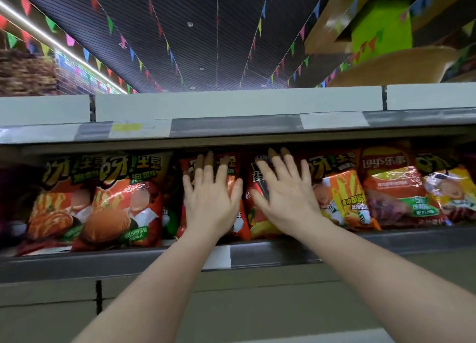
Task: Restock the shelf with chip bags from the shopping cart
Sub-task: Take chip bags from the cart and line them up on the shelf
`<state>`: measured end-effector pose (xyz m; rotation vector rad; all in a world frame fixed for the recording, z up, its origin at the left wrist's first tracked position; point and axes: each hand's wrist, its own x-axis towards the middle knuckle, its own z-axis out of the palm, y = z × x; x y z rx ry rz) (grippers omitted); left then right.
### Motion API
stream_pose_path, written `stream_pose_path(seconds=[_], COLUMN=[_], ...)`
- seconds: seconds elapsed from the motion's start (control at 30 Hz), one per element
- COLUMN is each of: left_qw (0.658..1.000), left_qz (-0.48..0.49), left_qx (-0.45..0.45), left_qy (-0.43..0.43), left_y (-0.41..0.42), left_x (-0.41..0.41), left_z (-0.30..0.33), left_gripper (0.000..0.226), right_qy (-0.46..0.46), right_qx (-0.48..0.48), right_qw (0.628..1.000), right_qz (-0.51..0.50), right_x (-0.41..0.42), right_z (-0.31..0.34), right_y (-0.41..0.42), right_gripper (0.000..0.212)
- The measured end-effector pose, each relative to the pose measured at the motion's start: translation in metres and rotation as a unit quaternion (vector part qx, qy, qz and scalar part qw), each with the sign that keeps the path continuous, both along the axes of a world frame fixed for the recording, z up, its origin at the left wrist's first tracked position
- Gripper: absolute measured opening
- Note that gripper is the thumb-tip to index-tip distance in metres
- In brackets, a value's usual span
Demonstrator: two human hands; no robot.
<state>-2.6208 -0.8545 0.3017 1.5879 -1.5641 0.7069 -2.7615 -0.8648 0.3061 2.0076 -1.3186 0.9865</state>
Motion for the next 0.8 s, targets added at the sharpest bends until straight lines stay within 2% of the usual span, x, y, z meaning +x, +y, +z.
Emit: stream_pose_path(seconds=[0.07, 0.13, 0.3, 0.6, 0.8], left_qw=[0.999, 0.996, 0.993, 0.996, 0.998], left_qz=[0.028, 0.059, 0.077, 0.062, 0.034], left_qx=[0.039, 0.041, 0.062, 0.042, 0.01], left_qy=[-0.022, -0.047, -0.066, -0.053, -0.054], left_y=[-0.003, -0.008, -0.017, -0.017, -0.008], left_x=[-0.004, -0.005, -0.005, -0.004, -0.002], left_z=[-0.007, -0.011, -0.013, -0.015, -0.014], left_gripper=[0.072, 0.072, 0.058, 0.058, 0.087], right_qy=[0.031, 0.063, 0.05, 0.053, 0.055], right_qx=[0.008, 0.035, 0.042, 0.058, 0.075], right_qw=[0.999, 0.997, 0.997, 0.996, 0.995], right_qz=[-0.002, -0.037, -0.035, -0.045, -0.048], right_x=[0.0, -0.004, -0.003, -0.003, -0.003], right_z=[-0.004, -0.012, -0.019, -0.02, -0.015], right_y=[-0.007, -0.015, -0.023, -0.021, -0.015], right_gripper=[0.082, 0.09, 0.091, 0.094, 0.095])
